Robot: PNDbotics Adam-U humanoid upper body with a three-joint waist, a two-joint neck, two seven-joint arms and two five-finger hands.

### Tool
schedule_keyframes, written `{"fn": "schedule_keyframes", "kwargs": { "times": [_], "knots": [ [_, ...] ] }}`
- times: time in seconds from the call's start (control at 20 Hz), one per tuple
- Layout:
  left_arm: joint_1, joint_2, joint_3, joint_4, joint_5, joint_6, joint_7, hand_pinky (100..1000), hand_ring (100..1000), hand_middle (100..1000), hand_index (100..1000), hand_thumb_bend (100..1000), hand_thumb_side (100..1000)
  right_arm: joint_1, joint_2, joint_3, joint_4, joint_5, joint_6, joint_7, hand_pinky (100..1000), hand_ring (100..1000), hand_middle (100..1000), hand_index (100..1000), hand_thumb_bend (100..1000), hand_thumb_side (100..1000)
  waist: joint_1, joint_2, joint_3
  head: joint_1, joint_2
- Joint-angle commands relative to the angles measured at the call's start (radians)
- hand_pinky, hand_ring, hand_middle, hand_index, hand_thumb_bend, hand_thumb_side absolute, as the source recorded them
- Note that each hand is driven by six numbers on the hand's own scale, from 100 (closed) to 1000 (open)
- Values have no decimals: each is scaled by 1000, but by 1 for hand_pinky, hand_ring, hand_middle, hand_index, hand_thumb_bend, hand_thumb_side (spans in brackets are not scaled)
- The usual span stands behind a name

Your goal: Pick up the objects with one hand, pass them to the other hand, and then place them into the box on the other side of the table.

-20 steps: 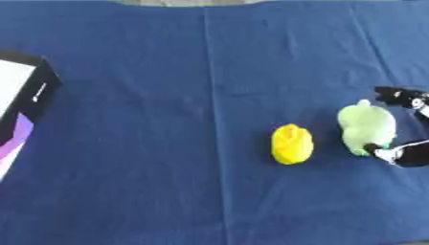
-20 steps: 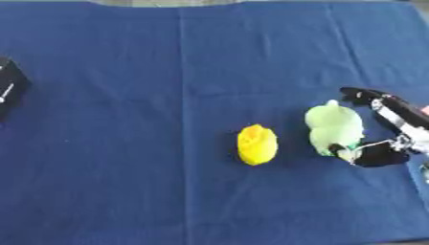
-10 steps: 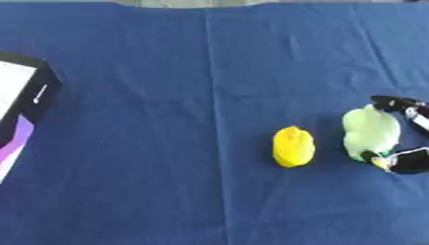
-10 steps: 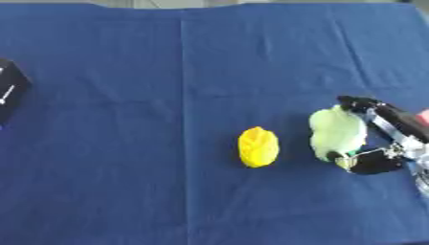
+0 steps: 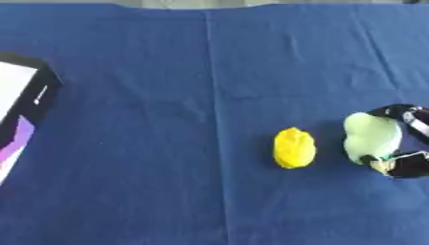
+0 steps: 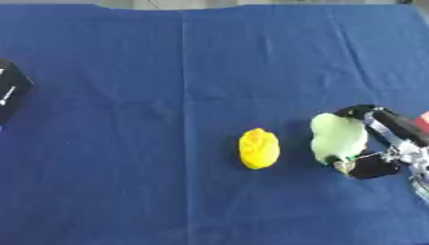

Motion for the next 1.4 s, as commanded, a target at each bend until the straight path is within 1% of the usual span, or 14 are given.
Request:
{"fn": "schedule_keyframes", "kwargs": {
  "times": [0.05, 0.1, 0.2, 0.4, 0.5, 0.6, 0.75, 0.9, 1.0, 1.1, 1.25, 1.4],
  "knots": [
    [-7, 11, 2, -23, -1, -2, 0, 892, 729, 772, 861, 211, 979, -5, -18, -10, -9, -63, -6, -54, 884, 748, 463, 689, 100, 100, 0, -20, -2, -2, 6],
    [-7, 12, 3, -23, -1, -2, 1, 892, 729, 772, 860, 211, 979, -3, -18, -10, -9, -80, -13, -71, 880, 710, 431, 657, 100, 100, 0, -21, -3, -2, 7],
    [-6, 13, 3, -23, -1, -2, 0, 892, 730, 772, 861, 211, 979, 1, -17, -10, -9, -105, -28, -100, 872, 671, 391, 614, 100, 100, 0, -22, -3, -4, 9],
    [-7, 14, 3, -23, -1, -2, 0, 892, 729, 772, 860, 211, 977, 7, -13, -8, -9, -126, -60, -136, 866, 627, 341, 563, 100, 100, 1, -24, -4, -9, 11],
    [-6, 14, 3, -23, 0, -2, 0, 892, 729, 772, 860, 211, 976, 7, -12, -7, -9, -140, -84, -150, 865, 614, 327, 551, 100, 100, 1, -26, -6, -10, 13],
    [-6, 15, 3, -23, 0, -2, 0, 892, 729, 772, 860, 211, 974, 7, -12, -7, -9, -157, -114, -161, 861, 603, 321, 551, 100, 100, 2, -28, -9, -10, 15],
    [-9, 19, 3, -31, 3, -6, -1, 892, 730, 772, 860, 212, 964, -3, -18, -14, -9, -204, -181, -179, 855, 581, 311, 549, 100, 100, 3, -34, -14, -5, 21],
    [-23, 37, 1, -49, 6, -11, -4, 890, 731, 774, 861, 205, 932, -37, -32, -22, -9, -270, -249, -209, 851, 552, 299, 544, 100, 100, 5, -48, -17, 2, 28],
    [-43, 67, -3, -71, 8, -18, -12, 887, 732, 776, 863, 196, 901, -73, -44, -22, -9, -330, -286, -229, 849, 532, 291, 539, 100, 100, 10, -62, -17, 10, 39],
    [-70, 105, -8, -77, 15, -38, -24, 884, 735, 778, 863, 186, 871, -111, -58, -21, -9, -385, -298, -247, 847, 524, 290, 539, 100, 100, 16, -79, -14, 17, 54],
    [-115, 177, -12, -79, 38, -73, -40, 880, 739, 780, 865, 164, 834, -165, -72, -7, -9, -438, -288, -264, 841, 515, 290, 539, 100, 100, 24, -103, -9, 21, 75],
    [-164, 258, -13, -79, 48, -114, -52, 871, 743, 782, 866, 126, 792, -222, -69, 15, -9, -469, -265, -290, 834, 510, 289, 539, 100, 100, 33, -124, -3, 21, 91]
  ]
}}
